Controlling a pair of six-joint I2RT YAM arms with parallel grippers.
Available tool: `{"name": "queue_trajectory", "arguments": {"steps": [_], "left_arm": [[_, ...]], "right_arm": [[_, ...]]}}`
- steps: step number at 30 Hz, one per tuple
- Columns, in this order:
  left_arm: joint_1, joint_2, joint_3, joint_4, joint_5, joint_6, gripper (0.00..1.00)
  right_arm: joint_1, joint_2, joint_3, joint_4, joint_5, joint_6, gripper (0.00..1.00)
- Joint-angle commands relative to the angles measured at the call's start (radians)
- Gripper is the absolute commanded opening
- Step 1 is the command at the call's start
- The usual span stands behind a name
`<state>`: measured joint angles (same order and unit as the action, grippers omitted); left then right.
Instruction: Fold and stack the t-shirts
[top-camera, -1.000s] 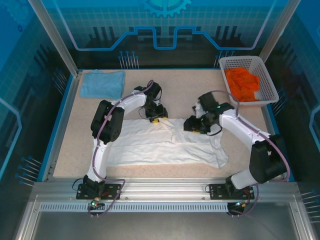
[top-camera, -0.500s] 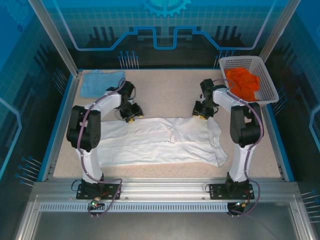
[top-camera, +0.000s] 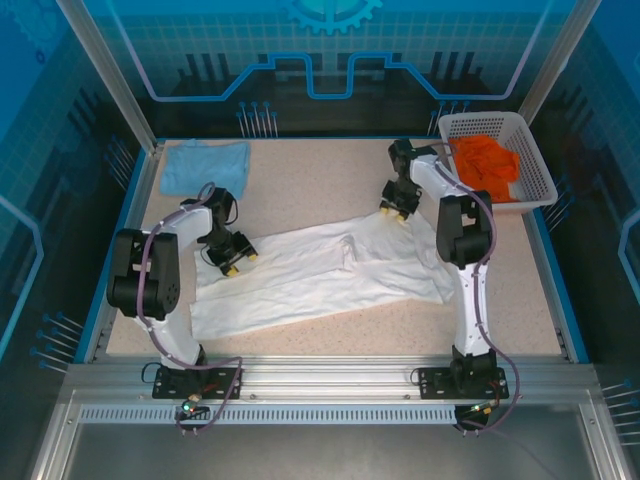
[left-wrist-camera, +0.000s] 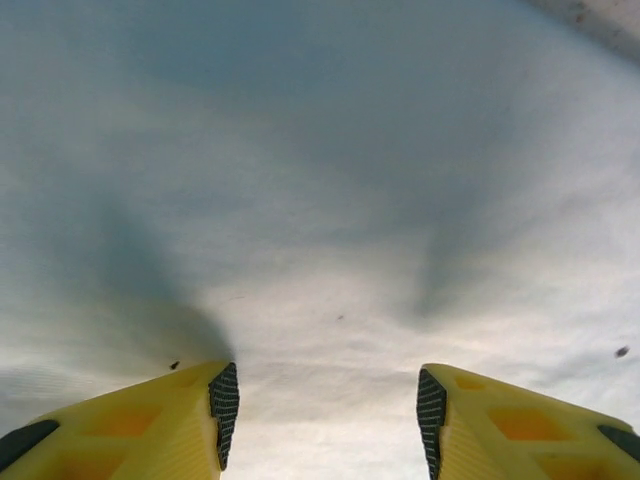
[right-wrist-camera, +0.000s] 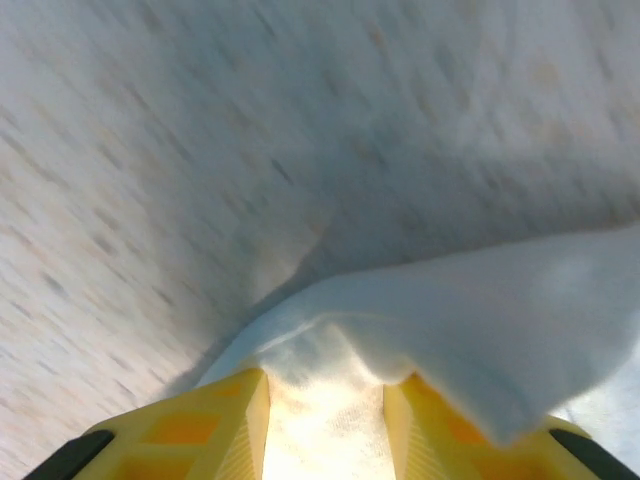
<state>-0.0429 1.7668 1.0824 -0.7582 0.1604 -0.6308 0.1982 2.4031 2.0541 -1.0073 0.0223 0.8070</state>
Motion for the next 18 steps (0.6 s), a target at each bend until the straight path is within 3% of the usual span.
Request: {"name": "queue_trajectory", "arguments": {"steps": [1,6,10,12,15,18], "left_arm": [[0.001,-0.023,-0.035,-0.041,0.004,-0.026,0.53],[0.0,-0.033,-0.071,-0.043,0.063,-0.041,0.53],[-0.004,-0.069,-0.108,-0.04,0.117,-0.059,0.53],[-0.007,-0.105,-0.096,-0.067,0.095,-0.053,0.56],[-0.008,-0.15,-0.026,-0.14,0.014,-0.019,0.58],[-0.009,-0.171,0.047,-0.187,-0.07,0.01,0.59]], "right_arm": [[0.014,0.159,0.185,-0.051,-0.009,0.117,0.37],[0.019,0.383,0.572,-0.074,-0.024,0.145,0.37],[0.026,0.462,0.636,0.188,-0.141,0.157,0.4],[0.027,0.51,0.684,0.322,-0.21,0.181,0.45],[0.026,0.58,0.879,0.362,-0.233,0.21,0.5],[0.025,0.442,0.829,0.419,-0.207,0.181,0.56]]}}
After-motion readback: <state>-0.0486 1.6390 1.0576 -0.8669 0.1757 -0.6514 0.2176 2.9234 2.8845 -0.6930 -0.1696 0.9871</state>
